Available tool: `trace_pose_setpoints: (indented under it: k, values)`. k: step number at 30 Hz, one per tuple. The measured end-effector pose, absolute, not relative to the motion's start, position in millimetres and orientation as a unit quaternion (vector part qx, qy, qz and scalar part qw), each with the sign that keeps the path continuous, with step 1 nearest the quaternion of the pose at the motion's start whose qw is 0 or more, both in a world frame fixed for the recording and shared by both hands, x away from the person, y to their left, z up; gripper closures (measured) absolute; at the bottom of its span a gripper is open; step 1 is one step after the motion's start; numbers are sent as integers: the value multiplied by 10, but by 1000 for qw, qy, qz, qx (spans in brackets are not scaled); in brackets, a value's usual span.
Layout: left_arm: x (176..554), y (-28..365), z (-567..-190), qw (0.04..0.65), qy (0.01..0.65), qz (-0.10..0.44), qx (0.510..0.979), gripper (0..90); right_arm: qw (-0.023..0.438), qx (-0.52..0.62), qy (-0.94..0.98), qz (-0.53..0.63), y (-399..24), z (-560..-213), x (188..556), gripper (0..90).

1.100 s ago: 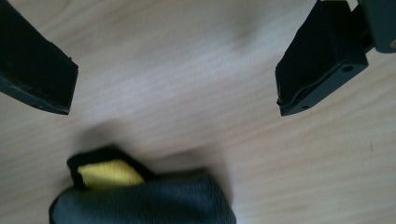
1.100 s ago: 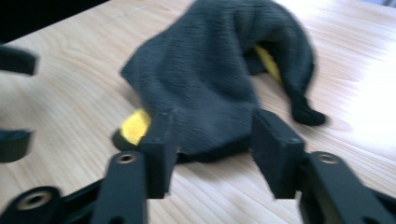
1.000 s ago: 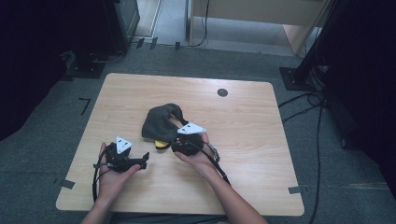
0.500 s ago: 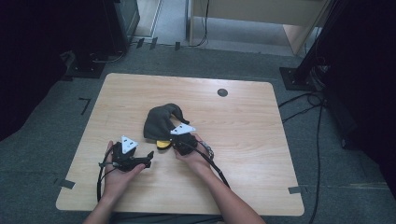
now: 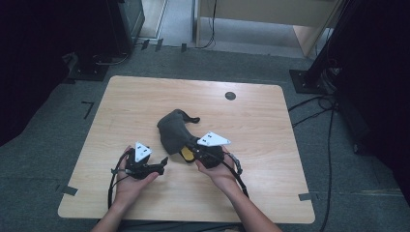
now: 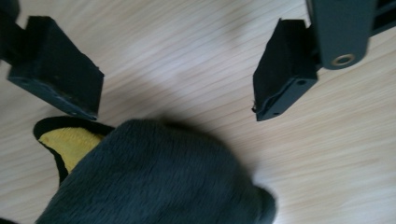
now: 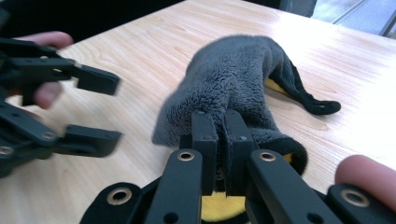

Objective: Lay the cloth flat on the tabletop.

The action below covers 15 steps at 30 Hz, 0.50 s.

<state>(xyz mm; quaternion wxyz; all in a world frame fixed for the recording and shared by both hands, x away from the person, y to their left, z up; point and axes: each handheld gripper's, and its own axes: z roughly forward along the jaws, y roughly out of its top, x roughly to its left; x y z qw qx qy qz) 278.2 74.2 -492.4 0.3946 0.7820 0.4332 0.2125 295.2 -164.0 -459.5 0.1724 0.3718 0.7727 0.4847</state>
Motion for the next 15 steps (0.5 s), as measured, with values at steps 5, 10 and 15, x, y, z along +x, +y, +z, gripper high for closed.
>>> trace_pose_setpoints:
  k: [5, 10, 15]
  values:
    - [2763, 430, -4910, 392, 409, 235, 790, 243, 156, 368, 766, 504, -1635, -4538, 2790, 865]
    - [2802, 321, -4921, 389, 415, 261, 780, 611, 145, 341, 774, 513, -1632, -4513, 2684, 819]
    - [2849, 542, -4893, 415, 440, 228, 763, 776, 147, 375, 750, 524, -1842, -4615, 2666, 551]
